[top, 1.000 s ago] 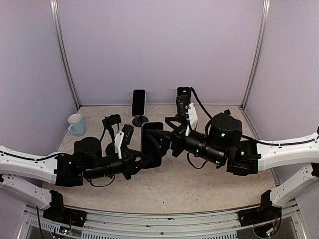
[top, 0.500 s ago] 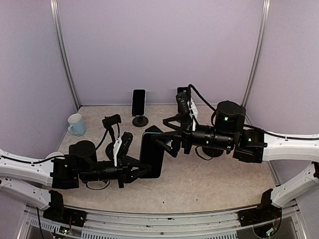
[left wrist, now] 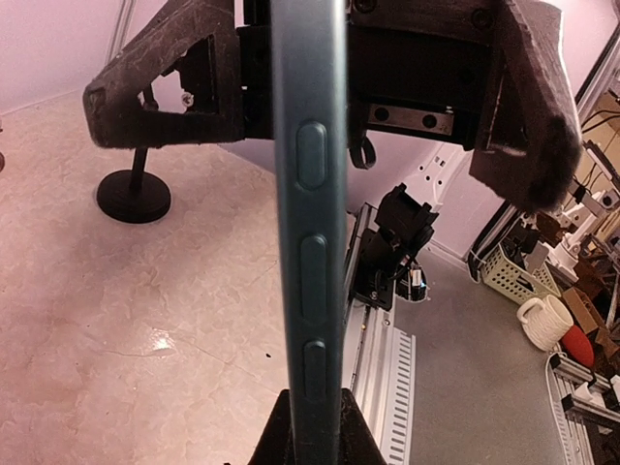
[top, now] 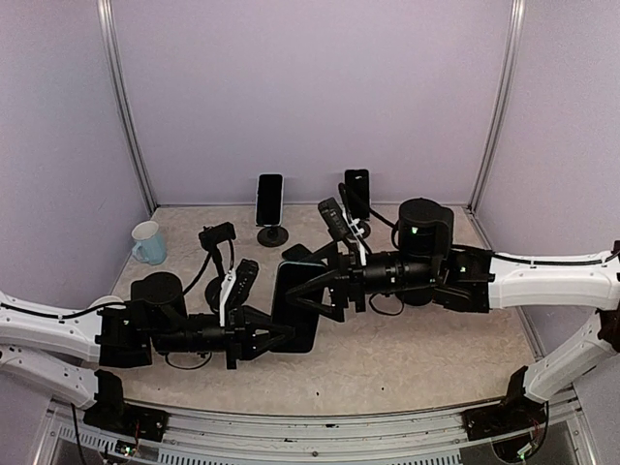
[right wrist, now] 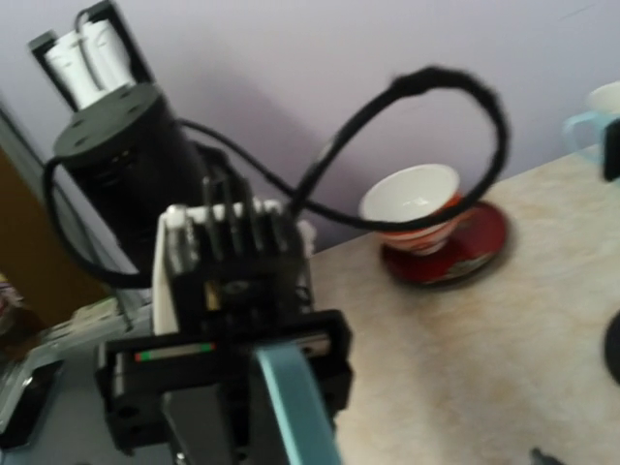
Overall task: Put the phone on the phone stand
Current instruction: Pass from the left arm to the right
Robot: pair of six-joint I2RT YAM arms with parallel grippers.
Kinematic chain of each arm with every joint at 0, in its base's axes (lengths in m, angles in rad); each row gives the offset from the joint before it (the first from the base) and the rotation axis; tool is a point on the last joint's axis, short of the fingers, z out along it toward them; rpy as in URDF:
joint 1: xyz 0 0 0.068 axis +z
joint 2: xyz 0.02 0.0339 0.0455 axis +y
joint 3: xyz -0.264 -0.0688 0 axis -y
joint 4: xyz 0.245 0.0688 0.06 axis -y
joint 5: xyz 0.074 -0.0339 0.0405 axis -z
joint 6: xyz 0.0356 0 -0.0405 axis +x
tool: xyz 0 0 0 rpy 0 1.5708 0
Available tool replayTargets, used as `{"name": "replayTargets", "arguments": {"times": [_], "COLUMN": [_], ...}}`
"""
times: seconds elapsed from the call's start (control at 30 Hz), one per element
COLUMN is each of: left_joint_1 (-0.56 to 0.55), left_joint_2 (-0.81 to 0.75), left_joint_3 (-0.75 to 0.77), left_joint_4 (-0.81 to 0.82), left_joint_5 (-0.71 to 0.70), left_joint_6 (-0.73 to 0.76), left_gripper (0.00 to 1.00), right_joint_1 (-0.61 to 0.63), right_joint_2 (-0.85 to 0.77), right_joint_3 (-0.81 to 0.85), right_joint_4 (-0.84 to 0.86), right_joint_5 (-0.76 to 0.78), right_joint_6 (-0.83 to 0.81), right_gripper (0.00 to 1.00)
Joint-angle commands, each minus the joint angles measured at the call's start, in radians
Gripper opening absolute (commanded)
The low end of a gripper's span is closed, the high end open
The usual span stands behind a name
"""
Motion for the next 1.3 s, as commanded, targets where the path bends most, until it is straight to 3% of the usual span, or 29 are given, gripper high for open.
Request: {"name": "replayTargets", "arguments": {"times": [0.0,0.23,0.6,0.73,0.97,1.13,1.27], "left_joint_1": [0.0,0.0,0.0,0.0,0.001,0.0,0.0], "left_joint_2": [0.008,0.026,0.051,0.048,0.043,0.03,0.026], "left_joint_3": [0.01,0.009,0.026,0.019,0.008,-0.01,-0.013], "left_joint_4": [0.092,0.108,0.097,0.103,0.113,0.138,0.141], "left_joint_5": [0.034,0.042,0.064,0.051,0.03,0.013,0.01], "left_joint_6": [0.016,0.009,0.01,0.006,-0.001,-0.013,-0.015], "left_gripper": [0.0,0.0,0.0,0.0,0.0,0.0,0.0], "right_joint_1": [-0.005,-0.005,-0.005,-0.005,-0.005,-0.005,-0.005], "right_joint_2": [0.041,0.087,0.106,0.104,0.118,0.128,0.139], "right_joint_3": [0.034,0.05,0.07,0.071,0.079,0.086,0.098], "right_joint_4": [0.082,0.15,0.138,0.149,0.176,0.205,0.209], "right_joint_5": [-0.113,-0.208,-0.226,-0.232,-0.247,-0.253,-0.257], "right_joint_6": [0.05,0.105,0.098,0.1,0.107,0.117,0.121], "right_gripper": [0.92,0.82,0.7,0.6,0.31,0.34,0.22]}}
